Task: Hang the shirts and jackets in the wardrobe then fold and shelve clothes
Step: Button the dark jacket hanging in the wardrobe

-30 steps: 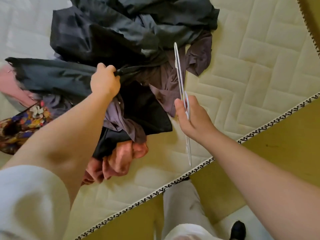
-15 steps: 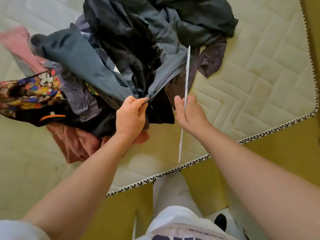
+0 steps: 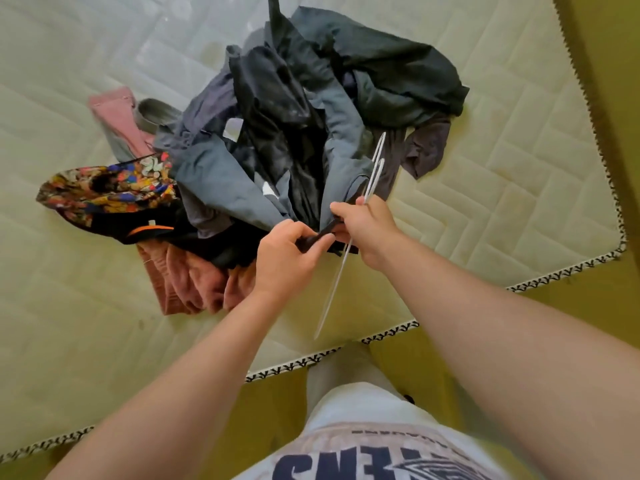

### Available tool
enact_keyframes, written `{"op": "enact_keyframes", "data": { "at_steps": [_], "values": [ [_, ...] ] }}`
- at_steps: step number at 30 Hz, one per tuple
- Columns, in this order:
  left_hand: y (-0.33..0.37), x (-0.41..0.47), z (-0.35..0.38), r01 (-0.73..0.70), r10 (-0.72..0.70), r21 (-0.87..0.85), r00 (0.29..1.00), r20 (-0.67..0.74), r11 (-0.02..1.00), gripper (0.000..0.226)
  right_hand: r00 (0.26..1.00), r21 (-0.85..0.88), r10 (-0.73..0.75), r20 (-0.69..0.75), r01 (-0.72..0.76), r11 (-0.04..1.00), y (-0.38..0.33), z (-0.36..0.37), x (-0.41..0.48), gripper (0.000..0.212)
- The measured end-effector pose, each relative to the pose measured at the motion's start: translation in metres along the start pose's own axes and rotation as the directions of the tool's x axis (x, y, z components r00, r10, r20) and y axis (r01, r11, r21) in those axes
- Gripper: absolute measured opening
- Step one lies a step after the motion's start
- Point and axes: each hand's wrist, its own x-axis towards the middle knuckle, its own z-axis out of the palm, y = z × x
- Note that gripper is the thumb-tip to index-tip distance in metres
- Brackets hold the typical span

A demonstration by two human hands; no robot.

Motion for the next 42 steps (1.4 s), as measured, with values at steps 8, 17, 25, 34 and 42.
{"op": "enact_keyframes", "data": {
  "at_steps": [8, 17, 25, 34, 42],
  "values": [
    [0.029, -0.023, -0.031, -0.030, 0.027, 0.065, 0.999, 0.045, 0.997, 0.012, 0.991, -0.086, -0.134, -0.016, 0.132, 0.988, -0.024, -0.022, -0.046, 0.029],
    [0.060, -0.017, -0.023, 0.526, -0.523, -0.100, 0.851, 0.052, 0.845, 0.041, 0.966, -0.129, -0.250, 0.072, 0.257, 0.958, -0.038, -0.066, -0.120, 0.021],
    [0.126, -0.053, 0.037, 0.683, -0.556, -0.024, 0.615, 0.559, 0.730, 0.021, 0.872, -0.332, -0.490, 0.002, 0.462, 0.822, -0.018, -0.156, -0.169, 0.021],
    [0.207, -0.044, 0.050, -0.139, -0.008, 0.486, 0.957, 0.289, 0.863, 0.010, 0.789, -0.445, -0.596, -0.149, 0.484, 0.753, -0.014, -0.251, -0.202, 0.016],
    [0.280, -0.012, 0.095, -0.391, 0.264, 0.369, 0.899, 0.348, 0.843, 0.096, 0.729, -0.342, -0.613, -0.304, 0.518, 0.784, -0.014, -0.331, -0.238, 0.018]
  ]
}}
